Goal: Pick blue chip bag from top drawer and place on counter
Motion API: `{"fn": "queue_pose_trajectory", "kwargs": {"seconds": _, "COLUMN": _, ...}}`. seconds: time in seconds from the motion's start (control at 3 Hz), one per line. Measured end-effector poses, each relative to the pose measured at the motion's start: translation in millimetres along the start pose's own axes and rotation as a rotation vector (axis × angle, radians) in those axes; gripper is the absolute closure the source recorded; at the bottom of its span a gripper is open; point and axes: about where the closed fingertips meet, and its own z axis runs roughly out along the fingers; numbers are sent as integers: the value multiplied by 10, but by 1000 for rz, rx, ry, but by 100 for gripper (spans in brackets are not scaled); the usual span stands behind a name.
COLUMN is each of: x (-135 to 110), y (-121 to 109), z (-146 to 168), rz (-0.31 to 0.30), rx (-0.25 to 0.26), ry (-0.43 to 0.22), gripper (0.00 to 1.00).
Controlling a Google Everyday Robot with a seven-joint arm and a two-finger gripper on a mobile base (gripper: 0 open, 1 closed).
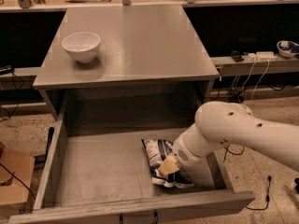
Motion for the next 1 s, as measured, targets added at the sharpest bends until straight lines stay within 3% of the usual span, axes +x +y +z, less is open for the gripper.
{"fn": "queue_pose_trajectory", "kwargs": {"seconds": 0.33, "x": -215, "y": -7, "z": -348, "rz": -18, "rx": 26, "ry": -93, "gripper": 92}}
{"fn": "queue_pose_trajectory", "kwargs": {"seconds": 0.67, "x": -420, "y": -51, "z": -835, "rz": -48, "rx": 49, "ry": -199, "gripper": 100}}
{"fn": "queue_pose_trajectory", "kwargs": {"seconds": 1.0, "x": -772, "y": -350, "z": -1562, "rz": -174, "rx": 131, "ry": -294, "gripper": 100}}
